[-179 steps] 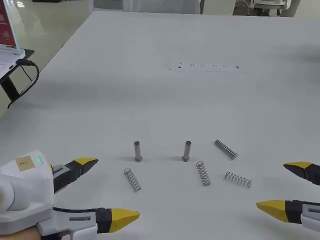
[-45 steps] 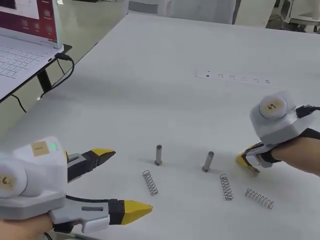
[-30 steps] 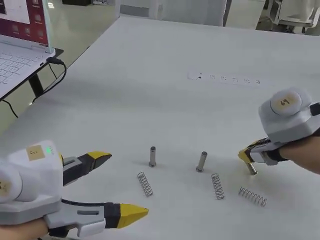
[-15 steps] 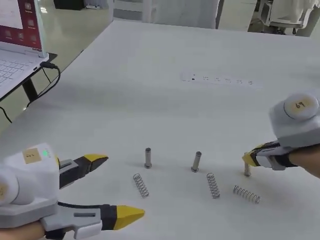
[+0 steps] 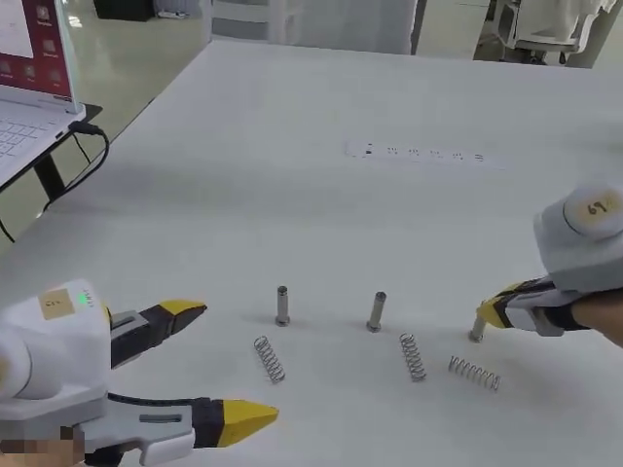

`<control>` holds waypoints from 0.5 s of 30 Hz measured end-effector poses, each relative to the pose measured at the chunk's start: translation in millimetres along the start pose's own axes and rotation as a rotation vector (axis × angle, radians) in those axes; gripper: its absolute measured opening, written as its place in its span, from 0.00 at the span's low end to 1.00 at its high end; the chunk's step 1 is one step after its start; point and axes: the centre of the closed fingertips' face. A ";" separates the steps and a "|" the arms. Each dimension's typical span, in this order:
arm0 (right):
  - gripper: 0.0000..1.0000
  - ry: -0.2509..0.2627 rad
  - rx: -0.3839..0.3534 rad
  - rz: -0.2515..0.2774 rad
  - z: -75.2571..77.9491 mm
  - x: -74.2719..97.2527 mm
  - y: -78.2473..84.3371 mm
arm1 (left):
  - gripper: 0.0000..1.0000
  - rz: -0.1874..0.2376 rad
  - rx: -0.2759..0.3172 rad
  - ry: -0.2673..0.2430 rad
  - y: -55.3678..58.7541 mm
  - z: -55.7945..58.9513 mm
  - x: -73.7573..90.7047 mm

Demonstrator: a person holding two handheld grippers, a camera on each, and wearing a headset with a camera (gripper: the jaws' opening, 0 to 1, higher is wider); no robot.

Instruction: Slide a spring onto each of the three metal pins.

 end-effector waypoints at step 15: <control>0.08 -0.008 0.017 0.007 -1.9 1.5 3.0 | 0.80 0.003 0.002 0.001 -0.7 0.6 0.5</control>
Point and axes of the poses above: the centre of the closed fingertips' face, and the gripper's own axes: x roughly backward along the fingers, z roughly to its right, y roughly out of its underside, and after that the axes turned 7 degrees about -x, right-handed
